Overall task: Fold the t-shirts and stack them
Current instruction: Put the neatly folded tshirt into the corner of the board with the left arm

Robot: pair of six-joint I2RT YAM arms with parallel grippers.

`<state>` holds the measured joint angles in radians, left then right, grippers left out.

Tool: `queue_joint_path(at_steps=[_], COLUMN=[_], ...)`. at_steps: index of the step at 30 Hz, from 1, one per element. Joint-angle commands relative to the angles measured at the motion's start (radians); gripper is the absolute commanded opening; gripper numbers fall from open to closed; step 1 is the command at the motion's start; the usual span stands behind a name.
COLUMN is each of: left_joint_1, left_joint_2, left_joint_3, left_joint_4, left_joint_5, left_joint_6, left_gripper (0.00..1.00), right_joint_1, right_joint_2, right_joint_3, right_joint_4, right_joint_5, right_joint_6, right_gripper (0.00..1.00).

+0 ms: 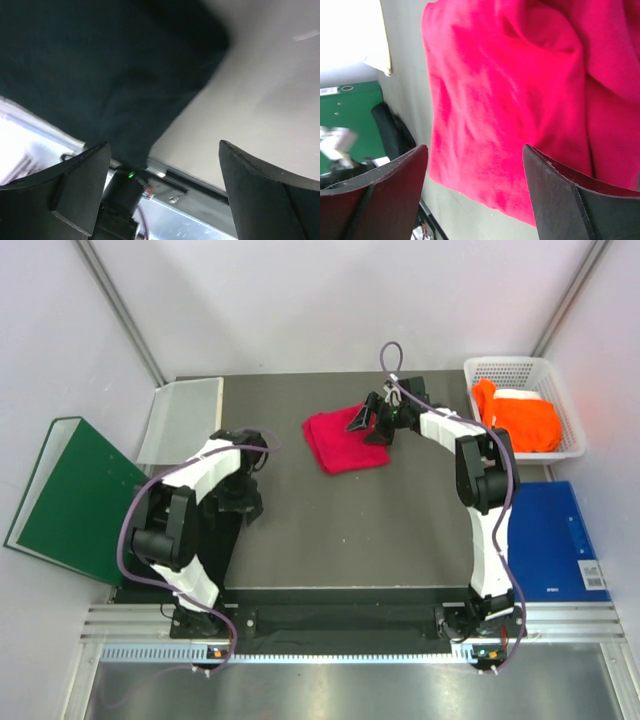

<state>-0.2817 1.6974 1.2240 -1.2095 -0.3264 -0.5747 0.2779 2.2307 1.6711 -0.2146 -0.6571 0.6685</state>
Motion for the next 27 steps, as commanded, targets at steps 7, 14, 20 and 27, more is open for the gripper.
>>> queue_joint_path(at_steps=[7,14,20,27], left_joint_1=[-0.007,-0.007,-0.007,-0.076], left_joint_2=[0.047,0.194,0.320,0.383], left_joint_3=[-0.104,-0.104,-0.012,0.181], left_joint_4=[0.013,0.087,0.111,0.085], left_joint_5=[-0.094,-0.108,-0.082,0.009], left_joint_6=[-0.062,-0.070,-0.059,-0.025], left_gripper=[0.90,0.83,0.33,0.00], right_joint_1=[-0.051,-0.075,-0.094,-0.111], right_joint_2=[-0.114,-0.148,-0.169,-0.195], right_joint_3=[0.004,-0.034,-0.043,-0.086], right_joint_4=[0.015,0.044,0.046,0.052], right_joint_5=[-0.045,-0.058,-0.068,-0.073], right_joint_6=[-0.001,0.014,0.014,0.009], right_gripper=[0.77,0.77,0.77,0.77])
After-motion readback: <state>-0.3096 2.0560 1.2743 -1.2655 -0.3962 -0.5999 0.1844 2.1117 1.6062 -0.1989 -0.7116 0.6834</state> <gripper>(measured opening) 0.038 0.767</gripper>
